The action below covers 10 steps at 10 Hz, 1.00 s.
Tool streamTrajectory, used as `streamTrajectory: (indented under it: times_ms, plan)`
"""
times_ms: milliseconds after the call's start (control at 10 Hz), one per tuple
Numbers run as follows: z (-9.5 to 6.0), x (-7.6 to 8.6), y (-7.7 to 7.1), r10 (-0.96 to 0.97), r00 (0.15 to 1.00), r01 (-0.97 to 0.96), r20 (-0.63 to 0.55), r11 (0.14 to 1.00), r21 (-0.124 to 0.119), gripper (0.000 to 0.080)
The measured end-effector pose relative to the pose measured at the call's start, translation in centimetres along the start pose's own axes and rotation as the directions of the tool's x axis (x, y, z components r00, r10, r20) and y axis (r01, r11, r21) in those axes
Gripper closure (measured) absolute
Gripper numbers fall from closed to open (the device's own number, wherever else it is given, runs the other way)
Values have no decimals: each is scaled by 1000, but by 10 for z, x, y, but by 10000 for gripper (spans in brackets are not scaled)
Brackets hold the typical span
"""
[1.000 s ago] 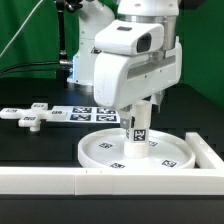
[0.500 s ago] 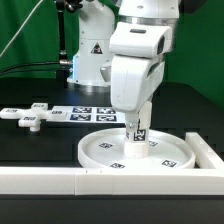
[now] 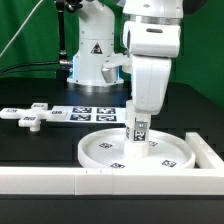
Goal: Assemble round table
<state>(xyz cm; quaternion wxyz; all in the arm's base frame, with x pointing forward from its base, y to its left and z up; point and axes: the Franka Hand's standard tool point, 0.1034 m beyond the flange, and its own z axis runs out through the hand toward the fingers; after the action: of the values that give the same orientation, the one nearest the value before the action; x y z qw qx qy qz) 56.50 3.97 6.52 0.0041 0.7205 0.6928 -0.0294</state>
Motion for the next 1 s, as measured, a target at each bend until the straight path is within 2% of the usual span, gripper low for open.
streamTrajectory:
  times_ms: [100, 200, 600, 800, 1000]
  plan:
    - [0, -1, 0, -31, 1000, 31, 1, 1000, -1, 242]
    - [0, -1, 0, -18, 1000, 18, 1, 1000, -1, 395]
    - [0, -2, 0, 23, 1000, -23, 1, 1000, 0, 393]
    - [-1, -3, -1, 228, 974, -228, 8, 974, 18, 393]
    - [0, -2, -3, 450, 893, -450, 15, 893, 26, 392]
